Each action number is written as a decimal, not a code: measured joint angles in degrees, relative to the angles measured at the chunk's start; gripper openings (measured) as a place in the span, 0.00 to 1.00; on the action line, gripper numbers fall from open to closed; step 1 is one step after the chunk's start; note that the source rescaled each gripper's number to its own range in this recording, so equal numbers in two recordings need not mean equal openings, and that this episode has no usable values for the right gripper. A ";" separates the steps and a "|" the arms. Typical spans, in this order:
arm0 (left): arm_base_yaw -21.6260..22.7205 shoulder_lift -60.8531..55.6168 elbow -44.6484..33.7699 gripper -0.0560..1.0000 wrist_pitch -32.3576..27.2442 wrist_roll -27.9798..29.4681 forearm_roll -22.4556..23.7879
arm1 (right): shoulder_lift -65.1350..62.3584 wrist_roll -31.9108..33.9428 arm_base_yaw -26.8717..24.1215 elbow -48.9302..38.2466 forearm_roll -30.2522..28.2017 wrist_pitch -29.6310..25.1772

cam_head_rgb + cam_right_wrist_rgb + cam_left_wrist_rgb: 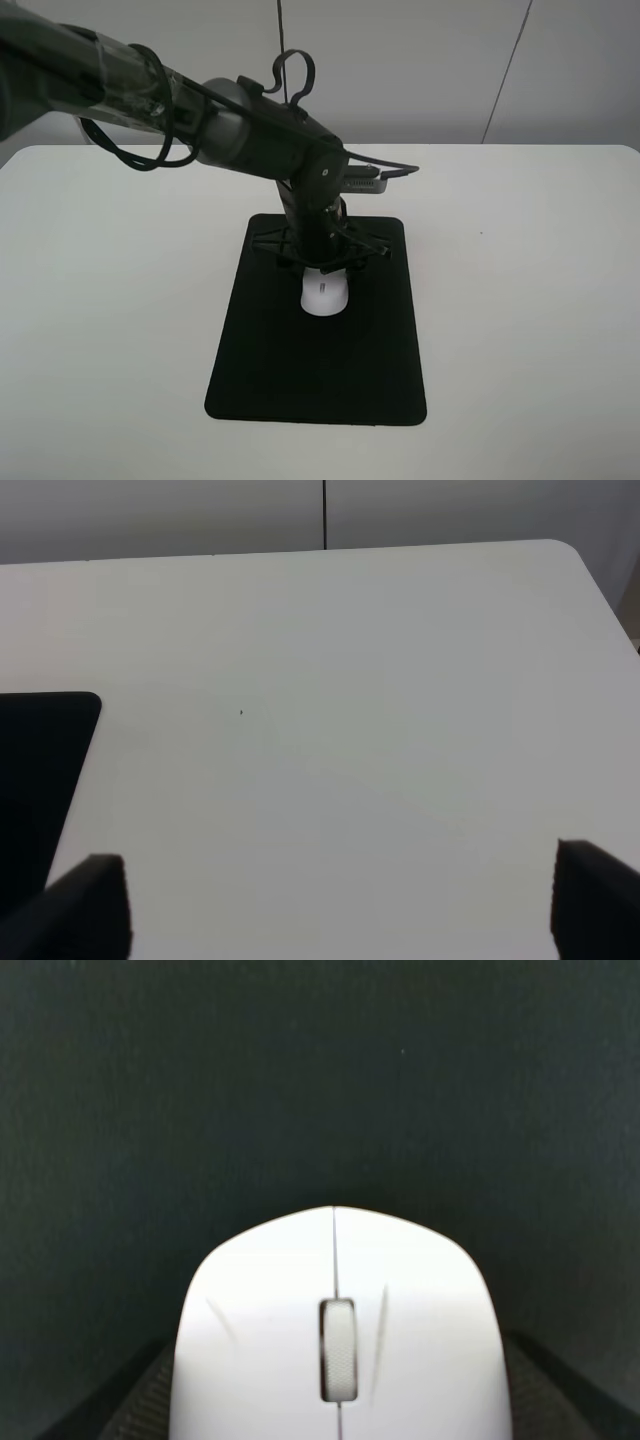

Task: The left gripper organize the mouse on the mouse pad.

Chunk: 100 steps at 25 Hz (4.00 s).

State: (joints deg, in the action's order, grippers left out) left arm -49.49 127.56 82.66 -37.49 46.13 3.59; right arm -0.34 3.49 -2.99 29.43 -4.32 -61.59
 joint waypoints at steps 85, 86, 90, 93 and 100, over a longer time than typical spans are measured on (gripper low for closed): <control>28.72 -100.76 -42.58 0.99 -16.03 -27.81 6.56 | 0.00 0.00 0.00 0.00 0.00 0.00; 28.72 -101.45 -42.56 0.99 -16.20 -28.14 6.56 | 0.00 0.00 0.00 0.00 0.00 0.00; 28.73 -103.89 -42.56 0.99 -16.47 -28.72 6.56 | 0.00 0.00 0.00 0.00 0.00 0.00; 28.73 -106.30 -43.21 0.99 -18.30 -28.72 6.56 | 0.00 0.00 0.00 0.00 0.00 0.00; 28.73 -115.56 -47.35 1.00 -20.83 -29.91 6.54 | 0.00 0.00 0.00 0.00 0.00 0.00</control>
State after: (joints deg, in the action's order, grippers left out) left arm -20.76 12.00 35.32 -58.33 16.21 10.12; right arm -0.34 3.49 -2.99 29.43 -4.32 -61.59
